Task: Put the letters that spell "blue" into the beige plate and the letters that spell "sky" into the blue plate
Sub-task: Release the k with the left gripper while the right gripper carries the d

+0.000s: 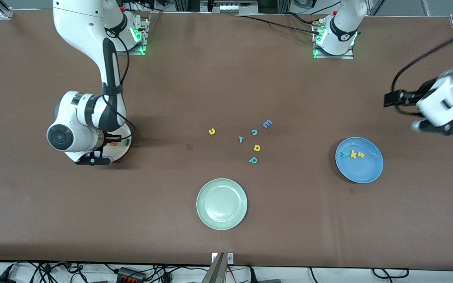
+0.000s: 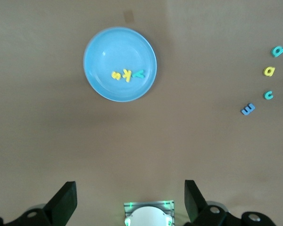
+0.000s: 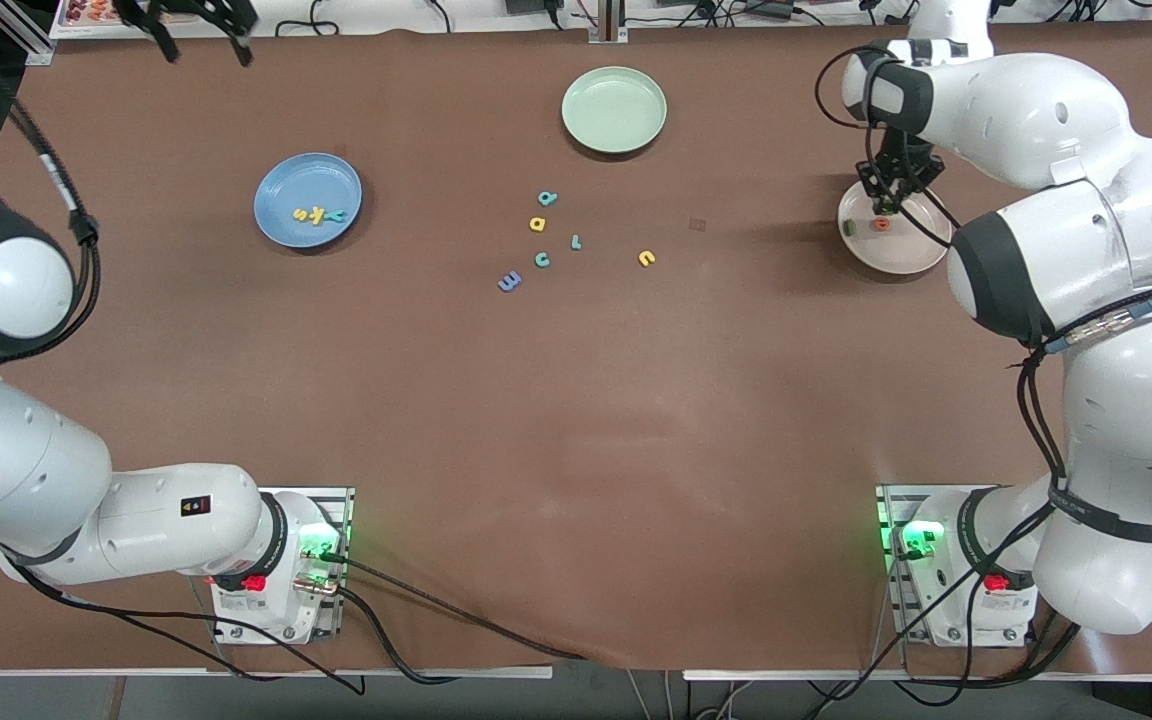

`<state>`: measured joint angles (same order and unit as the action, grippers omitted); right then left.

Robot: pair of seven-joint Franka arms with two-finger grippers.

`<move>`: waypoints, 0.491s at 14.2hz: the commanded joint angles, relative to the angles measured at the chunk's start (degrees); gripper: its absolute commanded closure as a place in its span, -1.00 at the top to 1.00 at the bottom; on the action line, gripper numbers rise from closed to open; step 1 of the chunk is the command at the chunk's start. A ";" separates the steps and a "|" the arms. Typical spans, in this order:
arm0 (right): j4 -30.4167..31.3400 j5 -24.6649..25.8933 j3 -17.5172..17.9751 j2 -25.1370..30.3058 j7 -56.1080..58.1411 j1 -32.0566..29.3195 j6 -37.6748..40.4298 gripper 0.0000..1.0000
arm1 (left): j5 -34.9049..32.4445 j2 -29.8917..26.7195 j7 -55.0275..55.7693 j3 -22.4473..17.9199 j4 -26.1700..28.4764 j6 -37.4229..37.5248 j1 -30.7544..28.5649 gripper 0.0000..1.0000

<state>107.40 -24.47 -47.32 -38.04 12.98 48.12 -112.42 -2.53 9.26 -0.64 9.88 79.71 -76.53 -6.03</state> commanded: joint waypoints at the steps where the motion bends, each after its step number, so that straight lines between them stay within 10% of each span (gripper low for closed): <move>1: 3.17 -0.75 -0.06 2.62 5.12 -1.71 -0.96 -0.69 | 1.90 -10.03 -2.25 -8.72 11.21 -9.55 6.38 1.00; 3: 3.34 -0.75 -0.06 2.18 7.58 -2.41 -1.66 -0.61 | 2.00 -13.90 -4.87 -8.73 19.92 -19.93 6.64 1.00; 7: 3.34 -0.66 0.12 1.92 13.47 -5.93 -2.19 -0.50 | 3.31 -13.49 -6.13 -8.65 19.52 -20.41 6.47 1.00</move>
<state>109.50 -24.47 -47.71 -37.69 23.04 43.79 -113.69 -1.12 -2.90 -5.08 2.29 97.61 -95.78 -0.33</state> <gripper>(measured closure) 0.727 0.000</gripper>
